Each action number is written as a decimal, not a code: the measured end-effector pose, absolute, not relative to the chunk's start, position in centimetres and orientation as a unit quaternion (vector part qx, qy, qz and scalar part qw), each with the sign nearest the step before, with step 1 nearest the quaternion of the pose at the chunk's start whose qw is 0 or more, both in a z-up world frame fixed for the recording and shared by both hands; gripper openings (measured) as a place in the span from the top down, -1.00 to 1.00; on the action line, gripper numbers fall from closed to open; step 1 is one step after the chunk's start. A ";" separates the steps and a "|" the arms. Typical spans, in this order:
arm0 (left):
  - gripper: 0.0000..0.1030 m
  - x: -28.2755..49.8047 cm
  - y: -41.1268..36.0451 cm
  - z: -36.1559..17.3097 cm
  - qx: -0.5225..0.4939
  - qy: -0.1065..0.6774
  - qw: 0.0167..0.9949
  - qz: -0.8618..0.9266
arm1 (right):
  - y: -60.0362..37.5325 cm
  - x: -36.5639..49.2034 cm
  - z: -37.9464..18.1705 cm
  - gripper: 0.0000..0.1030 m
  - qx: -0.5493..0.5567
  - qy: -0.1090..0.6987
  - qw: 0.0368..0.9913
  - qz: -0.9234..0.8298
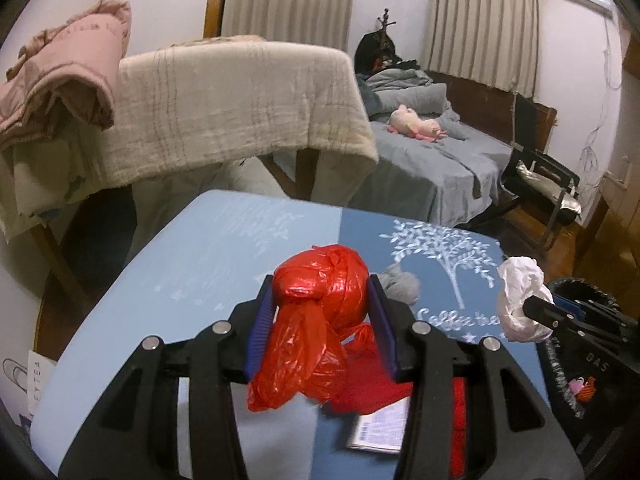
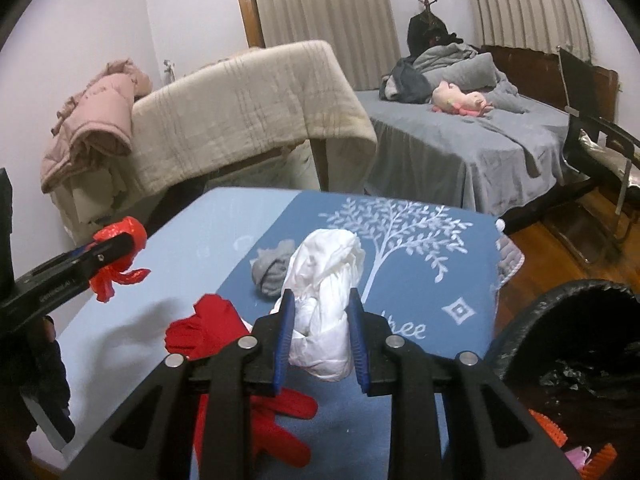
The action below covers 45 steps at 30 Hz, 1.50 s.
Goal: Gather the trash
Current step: 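Carry the red bag and white tissue over the black bin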
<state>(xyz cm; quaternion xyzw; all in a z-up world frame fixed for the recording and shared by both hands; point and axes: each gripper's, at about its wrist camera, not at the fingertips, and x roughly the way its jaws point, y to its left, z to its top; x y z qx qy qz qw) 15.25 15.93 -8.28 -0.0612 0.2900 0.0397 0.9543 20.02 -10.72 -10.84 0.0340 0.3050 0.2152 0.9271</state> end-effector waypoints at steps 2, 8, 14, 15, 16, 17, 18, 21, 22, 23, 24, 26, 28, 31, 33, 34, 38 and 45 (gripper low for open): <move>0.15 15.1 15.3 -7.6 -0.062 0.285 0.956 0.032 | -11.0 19.7 -10.3 0.49 0.036 0.298 0.929 0.215; 0.15 14.6 13.2 -6.4 -0.061 0.275 0.959 0.016 | -12.2 18.6 -8.5 0.49 0.045 0.278 0.935 0.215; 0.15 14.2 11.7 -5.7 -0.056 0.269 0.961 0.003 | -13.1 17.6 -7.4 0.49 0.051 0.265 0.939 0.213; 0.15 14.1 11.4 -5.6 -0.055 0.268 0.962 0.001 | -13.3 17.5 -7.2 0.49 0.052 0.263 0.940 0.213; 0.15 14.0 11.2 -5.5 -0.054 0.267 0.962 0.000 | -13.5 17.3 -7.0 0.49 0.053 0.261 0.940 0.212; 0.15 13.9 10.9 -5.4 -0.053 0.266 0.962 -0.003 | -13.6 17.2 -6.9 0.49 0.053 0.260 0.941 0.212; 0.15 13.8 10.6 -5.3 -0.052 0.265 0.963 -0.005 | -13.8 17.0 -6.8 0.49 0.053 0.259 0.941 0.211; 0.15 13.6 10.0 -5.0 -0.051 0.263 0.963 -0.010 | -14.4 16.6 -6.4 0.49 0.054 0.255 0.943 0.208; 0.15 13.4 9.6 -4.9 -0.050 0.262 0.964 -0.013 | -14.6 16.4 -6.3 0.49 0.054 0.254 0.943 0.207; 0.15 13.3 9.4 -4.8 -0.049 0.262 0.964 -0.015 | -14.8 16.2 -6.2 0.49 0.055 0.253 0.944 0.206; 0.15 13.2 9.2 -4.7 -0.049 0.261 0.964 -0.017 | -15.0 16.0 -6.1 0.49 0.055 0.252 0.944 0.205; 0.15 13.0 8.6 -4.5 -0.047 0.260 0.964 -0.022 | -15.4 15.7 -5.9 0.49 0.055 0.249 0.945 0.203; 0.15 12.7 8.1 -4.2 -0.046 0.258 0.965 -0.029 | -15.7 15.2 -5.6 0.49 0.052 0.245 0.947 0.200; 0.15 12.5 7.3 -3.9 -0.044 0.255 0.965 -0.037 | -16.5 14.5 -5.1 0.49 0.047 0.237 0.950 0.195; 0.15 12.2 6.5 -3.6 -0.043 0.251 0.966 -0.044 | -17.1 14.1 -4.7 0.49 0.047 0.233 0.952 0.192; 0.15 12.1 6.2 -3.5 -0.042 0.250 0.966 -0.047 | -17.4 13.9 -4.6 0.49 0.047 0.231 0.953 0.190; 0.15 11.6 4.7 -3.0 -0.038 0.245 0.967 -0.061 | -18.6 13.2 -4.2 0.49 0.048 0.226 0.956 0.182; 0.15 10.9 2.2 -2.3 -0.029 0.238 0.967 -0.084 | -20.8 12.1 -3.6 0.49 0.055 0.217 0.960 0.168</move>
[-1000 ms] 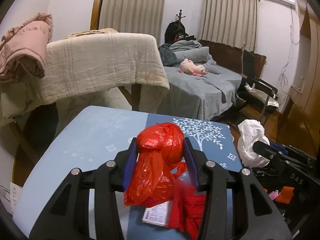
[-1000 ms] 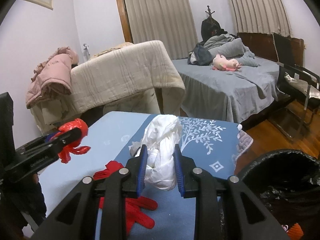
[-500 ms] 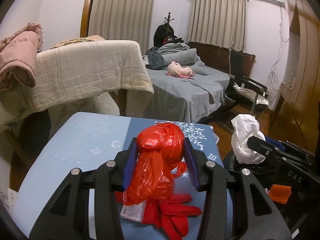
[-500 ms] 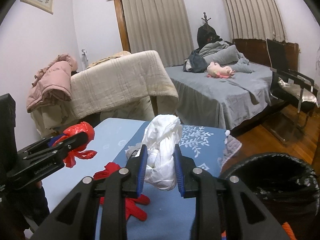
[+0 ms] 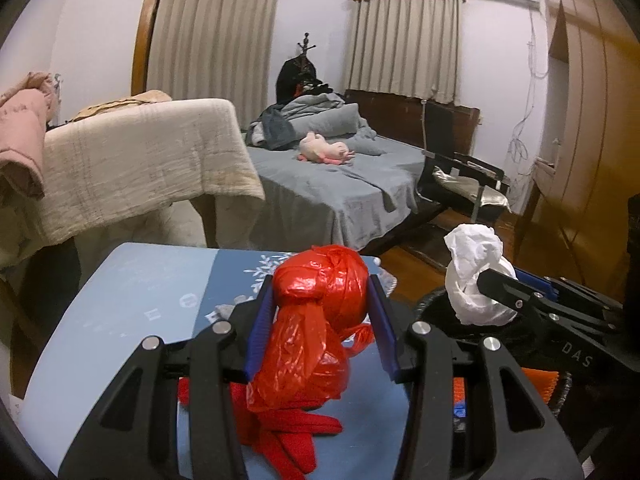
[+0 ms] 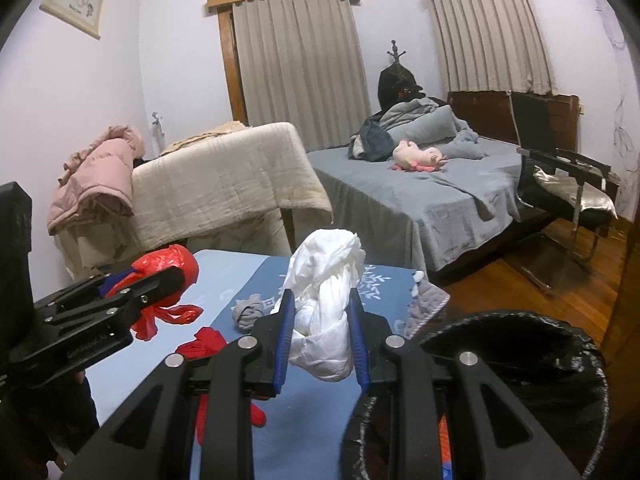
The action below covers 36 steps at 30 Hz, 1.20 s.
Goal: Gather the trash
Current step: 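Carry the red bag and white tissue over the black bin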
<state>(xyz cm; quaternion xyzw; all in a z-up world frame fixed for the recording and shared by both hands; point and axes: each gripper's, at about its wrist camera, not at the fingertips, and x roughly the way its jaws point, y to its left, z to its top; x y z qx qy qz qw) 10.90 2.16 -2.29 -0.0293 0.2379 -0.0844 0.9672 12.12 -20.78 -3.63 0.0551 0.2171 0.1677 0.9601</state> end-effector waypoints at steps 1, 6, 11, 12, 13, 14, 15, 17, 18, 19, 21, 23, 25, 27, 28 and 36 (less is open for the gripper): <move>0.15 10.9 1.8 -2.2 -0.028 0.237 0.967 -0.087 | -21.1 11.9 -3.5 0.49 0.056 0.216 0.961 0.165; 0.15 10.3 0.1 -1.9 -0.021 0.232 0.967 -0.102 | -22.2 11.1 -3.3 0.49 0.059 0.211 0.963 0.157; 0.15 10.2 -1.3 -1.5 -0.015 0.230 0.966 -0.118 | -23.7 10.1 -3.2 0.49 0.062 0.208 0.965 0.144; 0.15 10.2 -1.6 -1.5 -0.014 0.229 0.966 -0.121 | -23.9 10.0 -3.2 0.49 0.063 0.207 0.966 0.142; 0.15 10.1 -2.0 -1.4 -0.012 0.229 0.965 -0.125 | -24.3 9.8 -3.2 0.49 0.064 0.206 0.966 0.139; 0.15 10.0 -2.4 -1.4 -0.011 0.227 0.965 -0.128 | -24.6 9.6 -3.1 0.49 0.064 0.205 0.967 0.136; 0.15 9.9 -2.8 -1.3 -0.009 0.226 0.965 -0.132 | -24.9 9.5 -3.1 0.49 0.064 0.204 0.968 0.133; 0.15 9.7 -3.4 -1.3 -0.008 0.224 0.965 -0.138 | -25.6 9.1 -3.0 0.49 0.066 0.201 0.969 0.128; 0.15 9.6 -3.8 -1.2 -0.007 0.223 0.965 -0.140 | -25.9 8.9 -2.9 0.49 0.066 0.200 0.970 0.125; 0.15 9.5 -4.2 -1.2 -0.005 0.221 0.965 -0.143 | -26.2 8.8 -2.9 0.49 0.066 0.199 0.970 0.123; 0.15 9.2 -5.0 -1.1 -0.002 0.217 0.965 -0.150 | -26.7 8.4 -2.8 0.49 0.068 0.197 0.971 0.117; 0.15 9.0 -5.4 -1.0 0.001 0.215 0.964 -0.156 | -27.3 8.1 -2.8 0.49 0.067 0.196 0.972 0.111; 0.15 8.7 -6.2 -0.9 0.003 0.213 0.964 -0.162 | -27.8 7.7 -2.8 0.49 0.067 0.194 0.973 0.104; 0.15 8.6 -7.0 -0.8 0.005 0.211 0.963 -0.170 | -28.6 7.3 -2.8 0.49 0.067 0.193 0.974 0.098; 0.15 8.6 -7.2 -0.8 0.006 0.210 0.962 -0.172 | -29.0 7.2 -2.8 0.49 0.067 0.193 0.974 0.094; 0.15 8.4 -10.1 -1.0 0.017 0.207 0.957 -0.204 | -32.0 6.2 -3.0 0.49 0.069 0.196 0.976 0.061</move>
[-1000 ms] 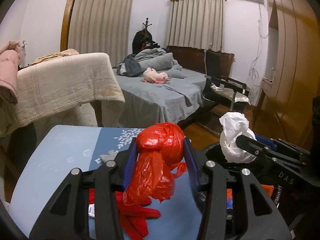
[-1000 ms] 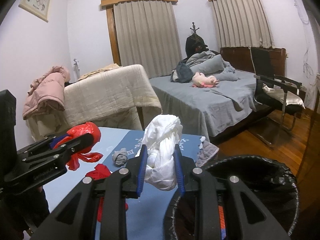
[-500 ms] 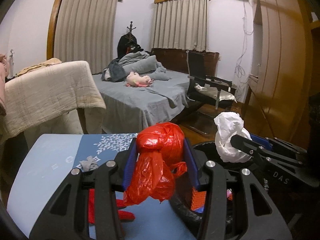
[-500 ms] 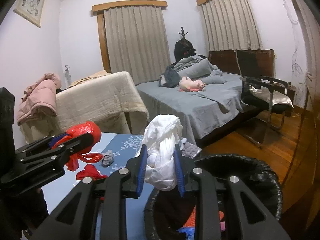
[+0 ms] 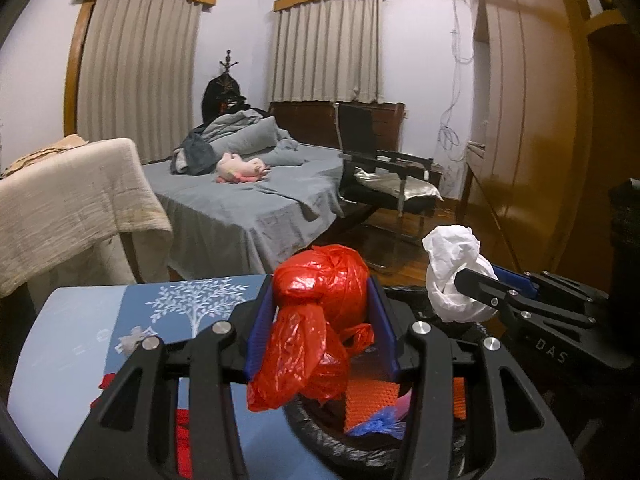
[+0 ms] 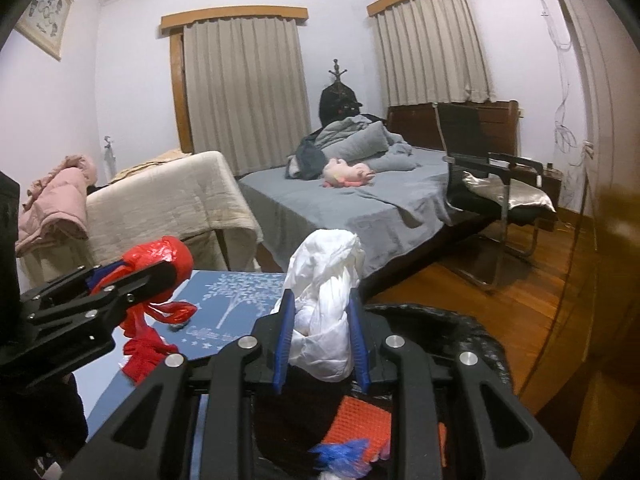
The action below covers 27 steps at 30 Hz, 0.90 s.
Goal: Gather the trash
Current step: 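Carry the red bag and white tissue over the black bin, then open both grippers to drop the red bag and tissue into the bin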
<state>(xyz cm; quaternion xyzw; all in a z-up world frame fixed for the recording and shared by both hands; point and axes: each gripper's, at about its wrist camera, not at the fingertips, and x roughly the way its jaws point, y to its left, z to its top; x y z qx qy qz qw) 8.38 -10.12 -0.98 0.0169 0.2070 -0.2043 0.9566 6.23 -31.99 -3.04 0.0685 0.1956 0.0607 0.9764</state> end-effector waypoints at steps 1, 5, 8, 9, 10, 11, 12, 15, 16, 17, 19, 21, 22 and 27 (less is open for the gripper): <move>0.15 8.4 -10.6 -1.1 0.018 0.207 0.955 -0.210 | -32.4 6.1 -3.1 0.49 0.069 0.196 0.977 0.057; 0.15 8.4 -12.2 -1.4 0.021 0.207 0.951 -0.228 | -33.7 5.7 -3.5 0.49 0.070 0.200 0.976 0.039; 0.15 8.6 -13.5 -2.0 0.022 0.212 0.946 -0.244 | -34.6 5.6 -4.1 0.49 0.072 0.207 0.975 0.026; 0.15 8.7 -13.9 -2.3 0.022 0.214 0.945 -0.249 | -34.9 5.6 -4.3 0.49 0.073 0.209 0.975 0.022; 0.15 8.9 -14.4 -2.7 0.022 0.217 0.942 -0.256 | -35.3 5.6 -4.6 0.49 0.074 0.212 0.974 0.017; 0.15 9.0 -14.8 -3.0 0.022 0.219 0.940 -0.260 | -35.6 5.6 -4.7 0.49 0.074 0.214 0.974 0.014; 0.15 9.2 -15.0 -3.3 0.022 0.222 0.938 -0.264 | -36.0 5.6 -4.9 0.49 0.075 0.217 0.973 0.010; 0.15 10.0 -16.1 -4.4 0.025 0.231 0.933 -0.277 | -36.9 5.8 -5.6 0.49 0.077 0.224 0.972 0.000; 0.15 10.2 -16.5 -4.7 0.027 0.232 0.931 -0.280 | -37.2 5.9 -5.7 0.49 0.077 0.226 0.971 -0.002; 0.15 10.5 -16.9 -4.9 0.029 0.233 0.930 -0.282 | -37.7 6.1 -6.0 0.49 0.079 0.230 0.970 -0.005; 0.15 11.0 -17.6 -5.6 0.032 0.237 0.927 -0.288 | -38.1 6.3 -6.5 0.49 0.080 0.235 0.969 -0.009; 0.15 11.4 -18.2 -6.0 0.034 0.240 0.926 -0.290 | -38.5 6.7 -6.9 0.49 0.081 0.241 0.967 -0.013; 0.14 11.7 -18.5 -6.3 0.035 0.242 0.925 -0.292 | -38.6 6.8 -7.1 0.49 0.081 0.243 0.967 -0.014; 0.04 13.0 -19.6 -7.6 0.030 0.262 0.914 -0.308 | -39.2 7.7 -8.4 0.45 0.083 0.259 0.962 -0.020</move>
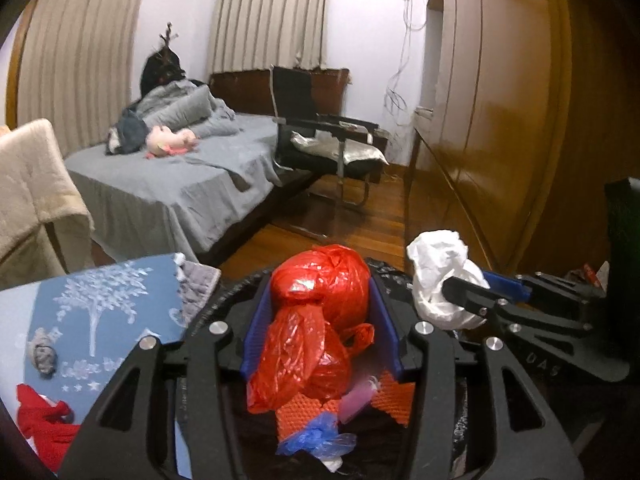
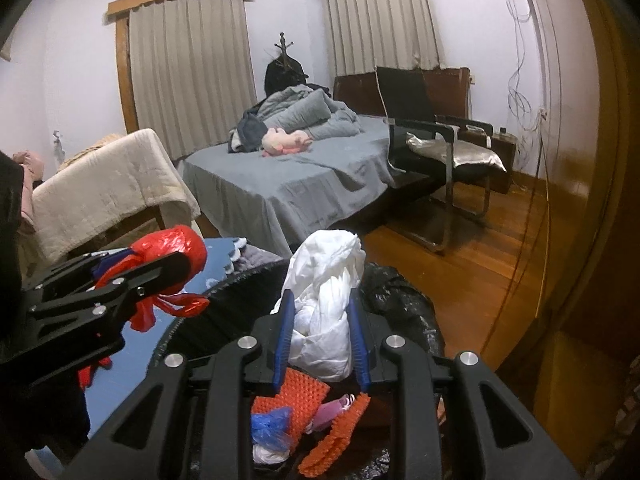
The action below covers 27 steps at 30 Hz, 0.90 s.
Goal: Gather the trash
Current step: 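Open both grippers to drop the red bag and tissue into the bin, then bring both open grippers back over the red gloves on the table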
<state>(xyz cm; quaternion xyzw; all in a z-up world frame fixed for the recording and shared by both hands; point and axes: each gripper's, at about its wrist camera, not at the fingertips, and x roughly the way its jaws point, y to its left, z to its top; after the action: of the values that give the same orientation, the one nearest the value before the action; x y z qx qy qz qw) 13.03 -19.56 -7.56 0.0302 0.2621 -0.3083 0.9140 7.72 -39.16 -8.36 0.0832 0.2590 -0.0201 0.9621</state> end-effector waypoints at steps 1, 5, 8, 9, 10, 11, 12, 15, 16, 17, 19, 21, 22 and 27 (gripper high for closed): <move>-0.07 13.2 -19.6 -7.7 0.028 0.265 0.913 -0.309 | -39.2 7.9 -8.7 0.45 0.083 0.263 0.961 -0.023; -0.27 14.0 -19.1 -8.0 0.018 0.270 0.912 -0.307 | -39.4 8.3 -9.3 0.32 0.082 0.268 0.959 -0.028; -0.38 14.1 -18.2 -7.9 0.013 0.269 0.916 -0.296 | -39.3 8.3 -9.4 0.12 0.082 0.268 0.959 -0.029; -0.42 14.1 -17.9 -7.8 0.013 0.267 0.918 -0.292 | -39.2 8.4 -9.4 0.02 0.082 0.268 0.960 -0.029; -0.50 14.3 -17.4 -7.6 0.013 0.264 0.921 -0.286 | -39.1 8.3 -9.3 -0.09 0.080 0.266 0.960 -0.030; -0.54 14.2 -17.0 -7.4 0.014 0.261 0.924 -0.278 | -38.9 8.3 -9.2 -0.15 0.079 0.264 0.961 -0.030; -0.61 14.2 -16.6 -7.2 0.014 0.258 0.927 -0.271 | -38.8 8.2 -9.2 -0.25 0.077 0.263 0.961 -0.030; -0.71 14.0 -14.9 -6.6 0.013 0.252 0.935 -0.251 | -38.2 8.2 -8.9 -0.56 0.073 0.256 0.963 -0.031; -0.76 14.0 -14.0 -6.5 0.013 0.250 0.938 -0.241 | -37.8 8.2 -8.7 -0.70 0.072 0.252 0.964 -0.032; -0.77 13.9 -13.5 -6.3 0.013 0.249 0.940 -0.234 | -37.6 8.3 -8.5 -0.76 0.072 0.250 0.965 -0.031; -0.78 13.8 -12.3 -6.1 0.012 0.248 0.943 -0.220 | -36.9 8.5 -8.2 -0.88 0.072 0.244 0.967 -0.026; -0.79 13.5 -10.9 -5.8 0.009 0.246 0.948 -0.203 | -36.0 8.8 -7.9 -0.88 0.070 0.243 0.967 -0.018; -0.80 13.3 -9.9 -5.7 0.008 0.243 0.951 -0.192 | -35.5 8.9 -7.8 -0.88 0.070 0.242 0.968 -0.014; -0.81 12.7 -6.2 -5.6 0.009 0.241 0.958 -0.153 | -32.6 9.8 -7.6 -0.88 0.071 0.240 0.968 0.013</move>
<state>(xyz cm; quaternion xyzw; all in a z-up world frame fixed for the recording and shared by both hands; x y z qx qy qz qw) 12.66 -6.19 -5.57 0.0086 0.2407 -0.1532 0.9584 9.75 -32.55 -7.59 0.0712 0.2399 0.0128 0.9681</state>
